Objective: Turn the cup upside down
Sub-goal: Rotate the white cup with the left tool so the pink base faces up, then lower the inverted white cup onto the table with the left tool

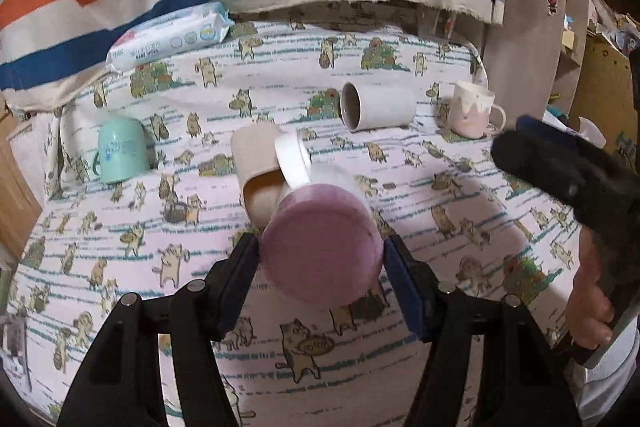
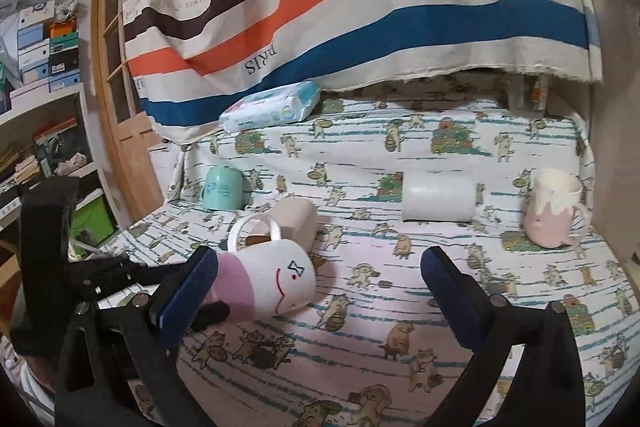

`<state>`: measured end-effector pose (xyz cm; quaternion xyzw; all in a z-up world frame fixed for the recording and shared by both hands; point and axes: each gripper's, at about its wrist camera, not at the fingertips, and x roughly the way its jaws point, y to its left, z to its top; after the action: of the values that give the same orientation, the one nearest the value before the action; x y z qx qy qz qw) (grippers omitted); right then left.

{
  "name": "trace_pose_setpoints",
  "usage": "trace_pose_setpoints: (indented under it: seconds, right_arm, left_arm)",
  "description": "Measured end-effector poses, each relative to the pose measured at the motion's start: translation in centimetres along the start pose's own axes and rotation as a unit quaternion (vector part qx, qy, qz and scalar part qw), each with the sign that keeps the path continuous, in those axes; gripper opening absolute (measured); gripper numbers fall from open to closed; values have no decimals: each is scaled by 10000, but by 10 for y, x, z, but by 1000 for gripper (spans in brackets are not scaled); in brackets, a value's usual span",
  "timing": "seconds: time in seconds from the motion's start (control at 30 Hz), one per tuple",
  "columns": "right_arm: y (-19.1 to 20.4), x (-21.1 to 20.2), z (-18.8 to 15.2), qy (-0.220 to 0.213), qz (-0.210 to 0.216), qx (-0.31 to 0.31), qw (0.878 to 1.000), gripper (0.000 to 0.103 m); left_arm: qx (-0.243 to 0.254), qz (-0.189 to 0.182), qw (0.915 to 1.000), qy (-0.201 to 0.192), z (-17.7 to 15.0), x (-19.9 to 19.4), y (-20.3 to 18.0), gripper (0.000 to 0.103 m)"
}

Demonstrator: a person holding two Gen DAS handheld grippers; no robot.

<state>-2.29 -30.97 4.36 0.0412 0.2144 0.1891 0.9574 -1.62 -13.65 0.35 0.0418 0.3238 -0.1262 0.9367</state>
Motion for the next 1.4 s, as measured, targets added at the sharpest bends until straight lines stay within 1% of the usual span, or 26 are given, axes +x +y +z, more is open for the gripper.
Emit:
trace_pose_setpoints:
  seconds: [0.07, 0.13, 0.2, 0.27, 0.3, 0.4, 0.5, 0.6, 0.63, 0.67, 0.7, 0.73, 0.77, 0.87, 0.9, 0.93, 1.03, 1.1, 1.17, 1.2, 1.23, 1.27, 1.3, 1.33, 1.37, 1.4]
  right_arm:
    - [-3, -1, -1, 85, -15, 122, 9999, 102]
    - [-5, -1, -3, 140, -45, 186, 9997, 102]
    - [-6, -1, -5, 87, -260, 151, 9995, 102]
    - [-8, 1, -8, 5, -613, 93, 9981, 102]
    - [-9, 1, -9, -37, -714, 101, 9974, 102]
    - [-17, 3, -10, -30, -707, 251, 9972, 102]
    - [-23, 3, -8, -55, -807, 276, 9963, 102]
    - [-26, 1, -6, -103, -941, 256, 9952, 102]
    - [-25, 1, -6, -109, -947, 251, 9951, 102]
    - [-25, 0, -6, -115, -944, 240, 9952, 102]
    - [-24, 0, -6, -120, -949, 208, 9952, 102]
    - [-23, -1, -7, -126, -964, 174, 9951, 102]
    - [-21, -1, -7, -133, -984, 132, 9950, 102]
    - [-16, 2, -10, -101, -1025, 29, 9947, 102]
    - [-15, 3, -12, -67, -996, 16, 9950, 102]
    - [-13, 6, -13, -32, -954, 3, 9954, 102]
    - [-9, 12, -17, 47, -931, -55, 9956, 102]
    - [-9, 17, -19, 94, -951, -61, 9954, 102]
    - [-10, 21, -20, 140, -911, 12, 9957, 102]
    - [-10, 22, -21, 158, -880, 41, 9960, 102]
    - [-11, 23, -21, 171, -860, 67, 9961, 102]
    - [-10, 23, -21, 168, -862, 79, 9961, 102]
    - [-9, 22, -20, 158, -869, 74, 9961, 102]
    - [-8, 21, -20, 138, -885, 54, 9960, 102]
    - [-7, 19, -20, 117, -904, 31, 9958, 102]
    - [-5, 17, -20, 73, -946, -9, 9955, 102]
  left_arm:
    - [81, 15, 9999, -76, 5, -2, -1, 63]
    - [230, 6, 9997, -45, 9, 1, -4, 63]
    - [306, 1, 9995, -33, 14, 8, -7, 63]
    - [337, -2, 9994, -48, 18, 13, -7, 63]
    - [305, -44, 9995, -59, 21, 15, -6, 63]
    - [242, -148, 9994, -180, 32, 13, -4, 63]
    - [301, -107, 9989, -345, 42, 4, -6, 63]
    - [300, -178, 9989, -322, 51, 3, -4, 63]
    - [301, -145, 9988, -361, 53, 4, -3, 55]
    - [338, -107, 9987, -366, 53, 7, -3, 28]
    - [364, -39, 9990, -249, 53, 13, -5, 20]
    - [313, -101, 9994, -145, 54, 19, -4, 20]
    - [245, -187, 9994, -148, 53, 22, -3, 22]
    - [285, -11, 9992, -286, 49, 28, -4, 22]
    - [250, -55, 9992, -305, 46, 31, -3, 22]
    - [216, -129, 9991, -346, 43, 32, -2, 29]
    - [111, -241, 9986, -462, 40, 29, 0, 30]
    - [3, -442, 9979, -481, 39, 27, 3, 31]
    - [-14, -447, 9975, -554, 39, 23, 3, 33]
    - [-7, -372, 9973, -639, 39, 19, 3, 35]
    - [-1, -248, 9971, -713, 39, 15, 3, 42]
    - [11, -116, 9966, -814, 39, 10, 2, 52]
    - [34, -3, 9951, -987, 39, 1, 2, 57]
    - [46, 48, 9939, -1103, 39, -4, 3, 66]
    - [59, 64, 9927, -1204, 40, -11, 5, 71]
    - [66, 41, 9920, -1257, 40, -14, 7, 72]
